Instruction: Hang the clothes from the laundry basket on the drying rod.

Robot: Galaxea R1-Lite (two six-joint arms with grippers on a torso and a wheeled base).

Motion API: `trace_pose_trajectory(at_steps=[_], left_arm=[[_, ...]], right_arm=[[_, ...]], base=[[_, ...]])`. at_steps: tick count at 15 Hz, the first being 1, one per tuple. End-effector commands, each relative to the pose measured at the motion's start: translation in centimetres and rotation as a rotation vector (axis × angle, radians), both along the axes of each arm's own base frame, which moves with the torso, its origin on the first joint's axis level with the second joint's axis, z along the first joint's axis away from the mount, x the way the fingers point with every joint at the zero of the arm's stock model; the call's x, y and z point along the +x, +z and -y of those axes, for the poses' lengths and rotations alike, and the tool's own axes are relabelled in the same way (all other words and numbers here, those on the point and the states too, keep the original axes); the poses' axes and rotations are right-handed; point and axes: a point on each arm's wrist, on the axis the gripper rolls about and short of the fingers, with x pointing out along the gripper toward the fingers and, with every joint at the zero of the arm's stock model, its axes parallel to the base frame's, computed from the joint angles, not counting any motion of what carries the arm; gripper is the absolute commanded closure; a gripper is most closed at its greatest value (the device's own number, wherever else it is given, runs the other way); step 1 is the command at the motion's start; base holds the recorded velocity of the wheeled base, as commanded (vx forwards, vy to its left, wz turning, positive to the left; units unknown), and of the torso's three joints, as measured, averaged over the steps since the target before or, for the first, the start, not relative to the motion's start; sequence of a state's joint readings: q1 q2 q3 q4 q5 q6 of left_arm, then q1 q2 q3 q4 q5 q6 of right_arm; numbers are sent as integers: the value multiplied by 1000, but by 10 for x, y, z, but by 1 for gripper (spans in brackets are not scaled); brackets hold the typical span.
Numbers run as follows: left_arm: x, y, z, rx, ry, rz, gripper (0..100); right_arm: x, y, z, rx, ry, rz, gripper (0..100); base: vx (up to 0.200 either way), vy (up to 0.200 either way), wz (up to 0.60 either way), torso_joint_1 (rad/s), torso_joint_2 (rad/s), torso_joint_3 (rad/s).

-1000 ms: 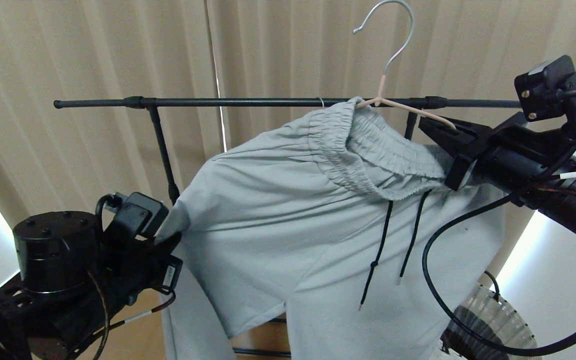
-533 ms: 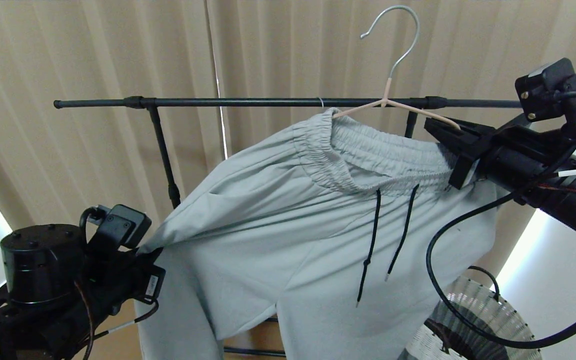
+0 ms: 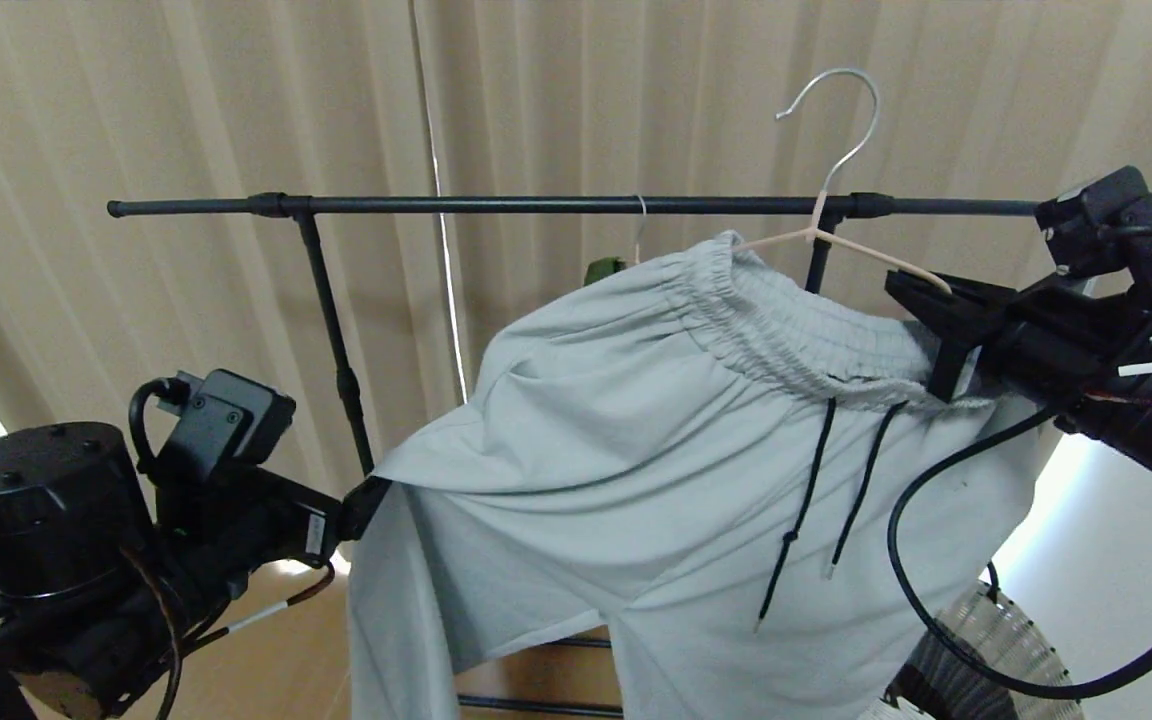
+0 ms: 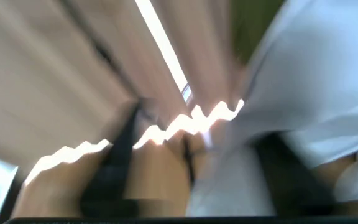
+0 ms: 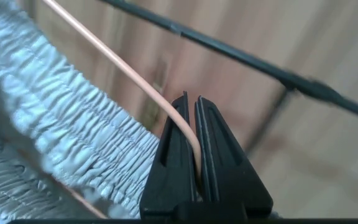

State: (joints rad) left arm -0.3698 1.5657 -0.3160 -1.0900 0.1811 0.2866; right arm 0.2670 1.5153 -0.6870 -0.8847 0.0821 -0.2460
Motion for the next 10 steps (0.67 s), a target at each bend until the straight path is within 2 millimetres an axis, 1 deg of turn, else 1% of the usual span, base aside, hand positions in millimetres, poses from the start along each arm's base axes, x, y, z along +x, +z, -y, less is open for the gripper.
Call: trace_pose_trajectory(at_steps=[1,3,4,5,6,7,8,10], left_arm=[[-2,3,0,-50,-23,28,0],[-5,8,0,-111,-64,61,0],[-10,3,0,-106,-79,39,0],[-14,-2,0,-102,-105,18,0],[-22,-11,3,-91,-206,-30,0],[-25,-14,3,-88,-252,-46,0],[-25,-14,3,-87,-263,-46,0],[-24,-15,2,-95,-267,-52,0]], right_arm=[[1,-14,19,-14,-70,-48,100],[5,-18,35,-16,-136,-65,100],[5,-18,42,-15,-162,-65,100],[5,-18,45,-14,-173,-64,100],[4,-18,47,-14,-182,-63,100],[4,-19,48,-14,-187,-67,100],[4,-19,49,-14,-203,-69,100],[4,-20,53,-15,-299,-73,100]], base=[[0,0,0,0,0,0],[0,0,0,0,0,0],[0,0,0,0,0,0],[0,0,0,0,0,0],[0,0,0,0,0,0],[0,0,0,0,0,0],[0,0,0,0,0,0],[0,0,0,0,0,0]])
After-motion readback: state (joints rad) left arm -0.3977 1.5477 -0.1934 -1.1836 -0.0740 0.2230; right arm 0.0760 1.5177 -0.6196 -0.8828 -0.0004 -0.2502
